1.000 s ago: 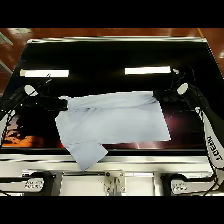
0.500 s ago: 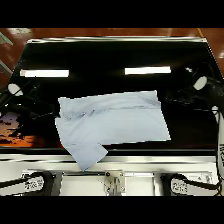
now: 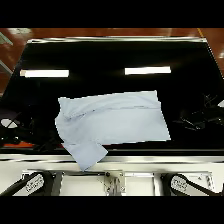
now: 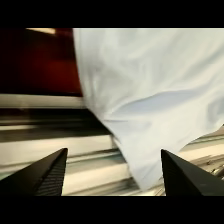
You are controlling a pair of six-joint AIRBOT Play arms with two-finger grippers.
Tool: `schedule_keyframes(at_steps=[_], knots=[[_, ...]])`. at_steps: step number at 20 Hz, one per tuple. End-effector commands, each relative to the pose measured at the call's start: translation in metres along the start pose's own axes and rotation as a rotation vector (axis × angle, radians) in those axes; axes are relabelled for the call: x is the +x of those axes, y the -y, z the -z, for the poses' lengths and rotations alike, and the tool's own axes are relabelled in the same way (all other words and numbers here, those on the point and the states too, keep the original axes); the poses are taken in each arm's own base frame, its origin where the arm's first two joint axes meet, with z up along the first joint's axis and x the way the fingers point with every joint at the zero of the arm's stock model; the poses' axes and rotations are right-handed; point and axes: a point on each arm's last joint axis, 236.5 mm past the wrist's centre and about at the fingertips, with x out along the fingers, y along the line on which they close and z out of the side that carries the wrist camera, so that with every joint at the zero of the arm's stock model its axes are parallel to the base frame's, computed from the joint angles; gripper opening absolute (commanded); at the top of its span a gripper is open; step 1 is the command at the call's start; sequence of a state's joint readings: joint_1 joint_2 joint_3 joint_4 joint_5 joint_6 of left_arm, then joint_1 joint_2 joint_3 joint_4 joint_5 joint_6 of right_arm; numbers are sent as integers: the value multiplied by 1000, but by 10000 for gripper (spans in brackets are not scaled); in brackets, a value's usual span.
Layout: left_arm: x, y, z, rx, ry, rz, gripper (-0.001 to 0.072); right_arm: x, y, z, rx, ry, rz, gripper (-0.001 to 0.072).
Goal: Fold the shirts.
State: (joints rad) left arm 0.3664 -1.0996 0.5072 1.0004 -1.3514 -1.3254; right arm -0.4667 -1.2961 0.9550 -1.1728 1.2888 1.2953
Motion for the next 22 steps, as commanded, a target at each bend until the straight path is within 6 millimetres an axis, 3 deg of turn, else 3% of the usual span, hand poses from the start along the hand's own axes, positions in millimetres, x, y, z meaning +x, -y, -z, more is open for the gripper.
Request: schedule_keyframes(at_steps=[1, 7, 9, 11, 12, 14, 16, 19, 22], knots=[[31, 12, 7, -54, 30, 87, 662, 6, -6, 1, 35, 25, -61, 607], [51, 24, 4, -14, 46, 57, 652, 6, -4, -4, 36, 44, -53, 607], [57, 24, 8, -11, 22, 49, 525, 6, -4, -4, 36, 44, -52, 607], [64, 23, 10, -20, -4, 47, 523, 6, -4, -4, 36, 43, -52, 607], [67, 23, 12, -24, -19, 46, 444, 6, -4, -4, 38, 42, -52, 607], [69, 23, 14, -14, -30, 46, 188, 7, -2, 0, 37, 27, -46, 607], [67, 25, 17, 4, -39, 51, 41, 10, -1, 17, -6, -35, -48, 685], [64, 29, 21, 60, -48, 61, 39, 20, 6, 50, -2, -133, -86, 685], [58, 34, 18, 100, -18, 65, 39, 29, 17, 57, 47, -129, -81, 684]])
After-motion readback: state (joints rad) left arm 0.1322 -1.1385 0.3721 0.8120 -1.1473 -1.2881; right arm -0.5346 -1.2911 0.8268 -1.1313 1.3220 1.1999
